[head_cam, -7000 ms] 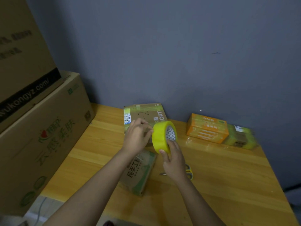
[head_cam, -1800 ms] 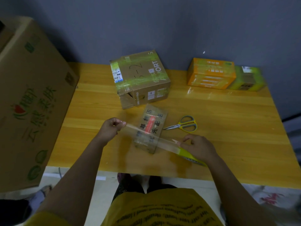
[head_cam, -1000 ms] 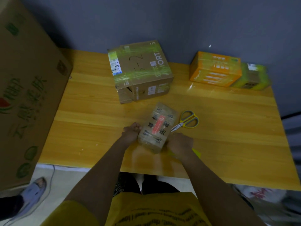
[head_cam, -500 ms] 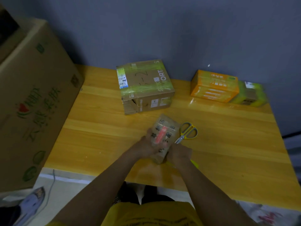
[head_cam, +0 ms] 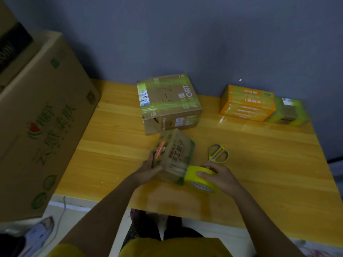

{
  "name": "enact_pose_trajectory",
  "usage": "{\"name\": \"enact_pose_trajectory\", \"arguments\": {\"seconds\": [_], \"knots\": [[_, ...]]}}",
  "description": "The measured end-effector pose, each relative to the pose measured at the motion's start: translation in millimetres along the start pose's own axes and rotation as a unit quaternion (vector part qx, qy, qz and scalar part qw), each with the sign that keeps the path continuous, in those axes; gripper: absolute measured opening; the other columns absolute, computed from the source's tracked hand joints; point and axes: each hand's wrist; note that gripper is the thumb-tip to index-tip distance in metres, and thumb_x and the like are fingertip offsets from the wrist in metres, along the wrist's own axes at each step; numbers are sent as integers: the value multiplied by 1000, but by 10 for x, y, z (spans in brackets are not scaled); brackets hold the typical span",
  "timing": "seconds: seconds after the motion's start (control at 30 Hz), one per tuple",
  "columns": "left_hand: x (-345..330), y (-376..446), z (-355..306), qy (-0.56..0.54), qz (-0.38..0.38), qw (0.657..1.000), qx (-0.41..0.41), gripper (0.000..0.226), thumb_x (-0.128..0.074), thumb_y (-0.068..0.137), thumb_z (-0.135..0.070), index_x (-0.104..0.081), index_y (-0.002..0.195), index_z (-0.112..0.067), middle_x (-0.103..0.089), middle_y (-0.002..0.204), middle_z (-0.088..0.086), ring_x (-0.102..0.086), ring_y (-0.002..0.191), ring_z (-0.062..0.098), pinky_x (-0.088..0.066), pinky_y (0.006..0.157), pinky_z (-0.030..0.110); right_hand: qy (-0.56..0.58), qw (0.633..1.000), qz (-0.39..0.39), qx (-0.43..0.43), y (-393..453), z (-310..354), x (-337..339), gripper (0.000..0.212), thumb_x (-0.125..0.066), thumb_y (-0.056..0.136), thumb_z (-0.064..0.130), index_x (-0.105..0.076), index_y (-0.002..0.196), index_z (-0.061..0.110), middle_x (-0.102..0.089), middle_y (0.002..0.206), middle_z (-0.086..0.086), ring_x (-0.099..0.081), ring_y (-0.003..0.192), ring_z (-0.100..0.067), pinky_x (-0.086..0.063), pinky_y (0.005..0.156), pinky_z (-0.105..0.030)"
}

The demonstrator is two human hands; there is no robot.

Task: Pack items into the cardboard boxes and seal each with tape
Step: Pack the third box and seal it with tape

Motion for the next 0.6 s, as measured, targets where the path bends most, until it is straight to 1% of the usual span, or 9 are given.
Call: {"name": "enact_pose_trajectory", "arguments": {"seconds": [0.1, 0.2, 0.23, 0.3, 0.33, 0.37, 0.43, 0.5, 0.6], "knots": [[95, -32, 61, 8, -32, 999, 4, 98, -55, 71, -76, -13, 151, -36, -20, 157, -2, -25, 140, 23, -30, 113, 44, 74, 996, 14, 52, -15, 168, -17, 33, -75, 81, 28, -60, 109, 35, -60, 114, 0, -56, 107, -17, -47, 83, -25], [167, -86, 108, 162, -158, 972, -64, 86, -35, 79, -75, -20, 151, -30, -10, 159, 4, -15, 144, 27, -27, 114, 50, 63, 994, 39, 86, 67, 386, -142, 38, -74, 82, 33, -56, 113, 46, -53, 118, 19, -51, 110, -4, -44, 86, -24], [181, -111, 111, 196, -183, 957, -112, 75, -37, 87, -61, -23, 151, -24, -16, 157, 7, -20, 141, 28, -30, 113, 48, 63, 992, 42, 99, 110, 456, -181, 38, -74, 81, 34, -57, 112, 47, -55, 117, 20, -52, 111, -4, -44, 87, -24], [200, -126, 116, 211, -180, 947, -163, 61, -48, 93, -13, -25, 150, -16, -22, 154, 11, -24, 141, 30, -32, 113, 44, 50, 992, 42, 111, 198, 597, -239, 32, -74, 81, 34, -59, 107, 45, -59, 112, 17, -56, 108, -7, -46, 84, -23], [198, -125, 131, 189, -151, 958, -155, 69, -50, 91, 1, -20, 150, -16, -17, 156, 11, -20, 144, 31, -29, 115, 43, 45, 992, 46, 107, 236, 659, -268, 28, -74, 82, 35, -60, 105, 42, -60, 110, 16, -57, 105, -7, -47, 82, -23], [167, -148, 124, 156, -119, 972, -128, 79, -55, 89, 2, -11, 151, -18, -10, 158, 10, -13, 146, 30, -26, 116, 42, 42, 994, 48, 94, 265, 705, -295, 27, -73, 82, 37, -59, 106, 39, -59, 108, 17, -58, 102, -7, -46, 80, -23], [114, -147, 92, 109, -81, 990, -46, 112, -75, 78, -31, 8, 152, -19, 4, 160, 3, -2, 148, 26, -22, 116, 44, 38, 996, 51, 63, 298, 768, -353, 26, -71, 84, 41, -61, 105, 30, -58, 101, 16, -58, 93, -6, -45, 72, -21], [40, -104, 75, 168, -101, 980, 18, 143, -77, 54, -69, 18, 151, -22, 11, 160, 0, 4, 147, 25, -11, 118, 50, 21, 998, 46, 44, 320, 779, -403, 31, -70, 83, 44, -66, 97, 18, -63, 91, 4, -61, 83, -13, -46, 66, -26], [-101, -11, 60, 273, -168, 946, 38, 146, -75, 54, -73, 25, 148, -22, 18, 158, 2, 12, 147, 26, 4, 116, 56, 13, 999, 27, 37, 348, 796, -430, 51, -72, 75, 53, -71, 91, 4, -68, 87, -16, -66, 73, -18, -50, 64, -36]]}}
Point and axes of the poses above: each hand's wrist, its own y-axis towards the middle knuckle, its own x-axis out of the back of the hand, z = x × y
